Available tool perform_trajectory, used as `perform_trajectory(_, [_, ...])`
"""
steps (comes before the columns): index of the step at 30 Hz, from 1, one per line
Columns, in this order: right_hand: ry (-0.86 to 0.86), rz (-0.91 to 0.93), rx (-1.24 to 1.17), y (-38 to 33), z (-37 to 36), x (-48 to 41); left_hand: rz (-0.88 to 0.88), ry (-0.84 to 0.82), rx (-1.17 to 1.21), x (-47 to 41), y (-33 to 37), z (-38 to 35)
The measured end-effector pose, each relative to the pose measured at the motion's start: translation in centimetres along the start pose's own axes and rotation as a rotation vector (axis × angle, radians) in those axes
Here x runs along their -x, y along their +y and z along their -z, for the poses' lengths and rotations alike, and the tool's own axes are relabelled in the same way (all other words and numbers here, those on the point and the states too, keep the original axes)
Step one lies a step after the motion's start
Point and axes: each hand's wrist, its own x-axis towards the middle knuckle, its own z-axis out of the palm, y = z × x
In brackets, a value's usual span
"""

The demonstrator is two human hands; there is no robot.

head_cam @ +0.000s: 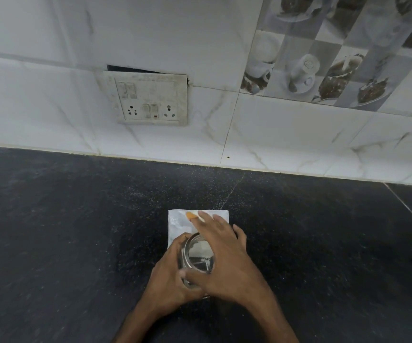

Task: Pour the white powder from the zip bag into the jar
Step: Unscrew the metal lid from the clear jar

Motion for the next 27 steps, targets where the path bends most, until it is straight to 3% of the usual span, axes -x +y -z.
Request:
perform_trajectory(3, [0.092, -0.026, 0.03, -0.5, -0.6, 0.0, -0.006, 0.011, 0.004, 0.1, 0.0, 0.0])
perform_trajectory(8, [-0.144, 0.091, 0.055, 0.4, 0.7, -0.3, 0.007, 0.017, 0.029, -0.1, -0.1, -0.2])
perform_trajectory(12, [-0.043, 0.048, 0.127, 0.5, 0.9, -0.1, -0.014, -0.002, 0.02, 0.0, 0.2, 0.0])
perform_trajectory(16, [-0.166, 0.143, 0.095, 1.1, 1.4, 0.2, 0.0, 0.001, 0.036, -0.1, 0.4, -0.5])
perform_trajectory(20, [-0.052, 0.094, 0.055, 1.1, 0.8, 0.1, -0.003, -0.009, 0.032, -0.1, 0.1, -0.8])
perform_trajectory(24, [-0.113, 0.155, 0.061, 1.5, 0.9, 0.3, 0.008, -0.027, 0.031, -0.2, 0.0, -0.9])
perform_trajectory(27, [-0.035, 0.113, 0.095, 2.0, 0.7, 0.1, 0.01, -0.045, 0.037, -0.1, -0.1, -0.8])
